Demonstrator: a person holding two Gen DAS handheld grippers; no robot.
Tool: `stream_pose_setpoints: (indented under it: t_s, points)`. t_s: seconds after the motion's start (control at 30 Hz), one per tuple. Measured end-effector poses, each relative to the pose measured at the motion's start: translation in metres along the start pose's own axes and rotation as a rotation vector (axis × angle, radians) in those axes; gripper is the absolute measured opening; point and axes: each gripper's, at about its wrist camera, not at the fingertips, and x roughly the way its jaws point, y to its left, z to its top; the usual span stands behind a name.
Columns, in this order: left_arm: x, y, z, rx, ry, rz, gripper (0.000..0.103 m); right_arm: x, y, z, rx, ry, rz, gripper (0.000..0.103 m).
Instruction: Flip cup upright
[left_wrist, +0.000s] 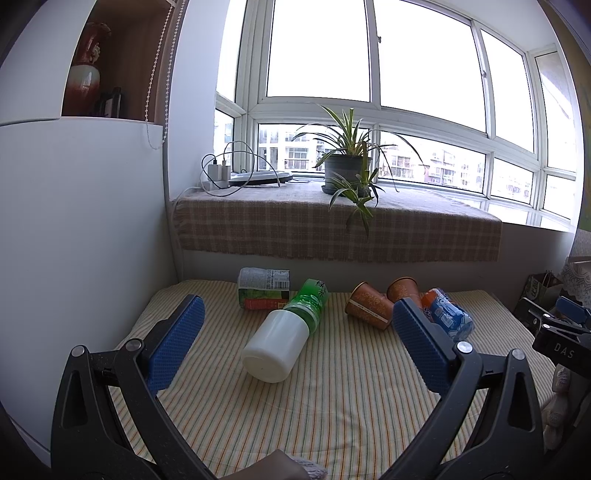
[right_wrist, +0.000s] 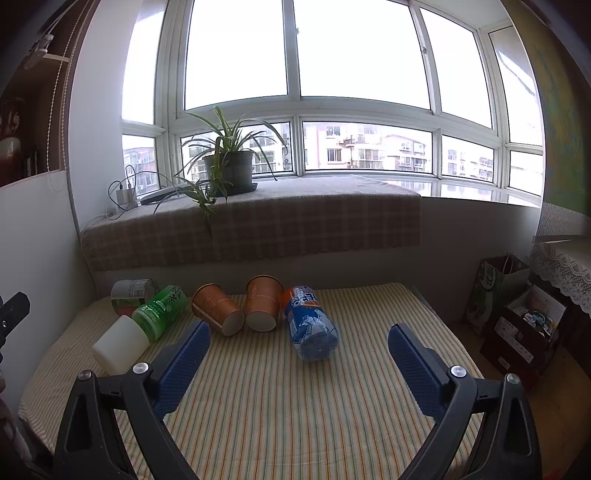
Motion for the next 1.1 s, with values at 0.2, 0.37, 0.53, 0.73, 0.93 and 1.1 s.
stream_pose_setpoints:
  t_s: [0.2, 0.37, 0.53, 0.73, 0.93, 1.1]
  points:
    - [-0.0026, -0.0011, 0.0034, 0.001, 0.001, 0.0, 0.103, 0.0019, 0.0002, -0.0007, 0.002, 0.001, 0.001, 0.099]
    - [-0.0019, -0.002, 0.0028, 0.001, 0.001, 0.001, 0.103, 0.0024, 0.0002, 0.0, 0.005, 0.004, 0.002, 0.099]
    - [-0.0016, -0.0021, 0.0023, 0.001, 0.001, 0.001, 0.103, 0.0035, -0.0021, -0.0006, 0.008, 0.008, 0.004, 0.099]
    - [-0.0028, -0.0037, 0.0043, 0.002, 0.002, 0.001, 0.103, 0.0041, -0.0022, -0.0008, 0.008, 0.009, 0.004, 0.099]
    - [-0.0037, -0.0043, 0.0051, 0.003, 0.003, 0.0, 0.103, 0.0048, -0.0035, -0.0024, 0.011, 0.011, 0.003, 0.099]
    - [-0.0035, -0.0045, 0.0047, 0.003, 0.003, 0.0, 0.103, 0.0058, -0.0037, -0.0023, 0.011, 0.012, 0.002, 0.099]
